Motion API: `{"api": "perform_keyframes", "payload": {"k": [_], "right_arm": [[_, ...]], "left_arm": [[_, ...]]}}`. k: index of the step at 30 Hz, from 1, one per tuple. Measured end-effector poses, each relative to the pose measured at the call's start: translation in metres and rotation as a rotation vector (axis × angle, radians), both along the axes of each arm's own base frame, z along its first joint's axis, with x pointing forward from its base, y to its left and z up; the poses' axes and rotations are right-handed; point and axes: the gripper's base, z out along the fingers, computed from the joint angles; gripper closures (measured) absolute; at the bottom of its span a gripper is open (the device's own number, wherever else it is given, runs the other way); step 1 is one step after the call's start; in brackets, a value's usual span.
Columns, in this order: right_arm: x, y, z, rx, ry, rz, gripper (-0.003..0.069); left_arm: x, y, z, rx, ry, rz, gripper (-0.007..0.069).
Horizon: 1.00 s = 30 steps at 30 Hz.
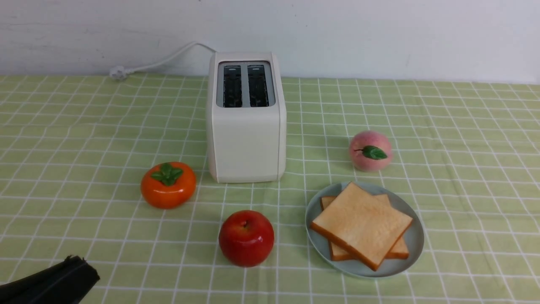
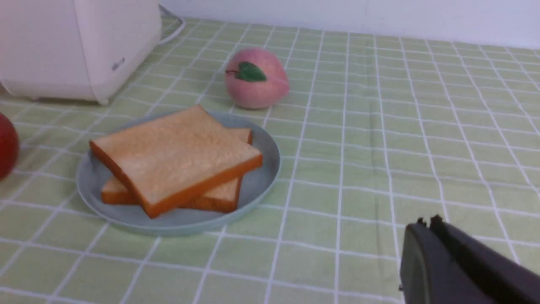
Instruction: Take toasted bread from bread machine on green coffee tablecloth place on plate.
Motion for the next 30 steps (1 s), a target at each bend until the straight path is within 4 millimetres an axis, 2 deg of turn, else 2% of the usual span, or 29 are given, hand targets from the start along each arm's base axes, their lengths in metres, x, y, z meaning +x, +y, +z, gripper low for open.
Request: {"api": "perform_keyframes", "payload": {"k": [1, 3, 10, 30], "right_arm": [[0.0001, -0.0002, -0.0114, -0.016, 0.037, 0.000, 0.0667], [-0.0001, -0.0006, -0.0141, -0.021, 0.051, -0.002, 0.0667], [-0.0013, -0.0003, -0.0164, 0.033, 0.096, -0.013, 0.0667], [-0.0015, -0.0003, -0.0161, 0.035, 0.100, -0.013, 0.0657]], "left_arm": [[0.0000, 0.0000, 0.0000, -0.001, 0.001, 0.000, 0.0614], [-0.0001, -0.0001, 0.0000, -0.001, 0.001, -0.001, 0.0612], [0.0000, 0.0000, 0.0000, -0.001, 0.001, 0.000, 0.0606], [0.0000, 0.0000, 0.0000, -0.001, 0.001, 0.000, 0.0585]]}}
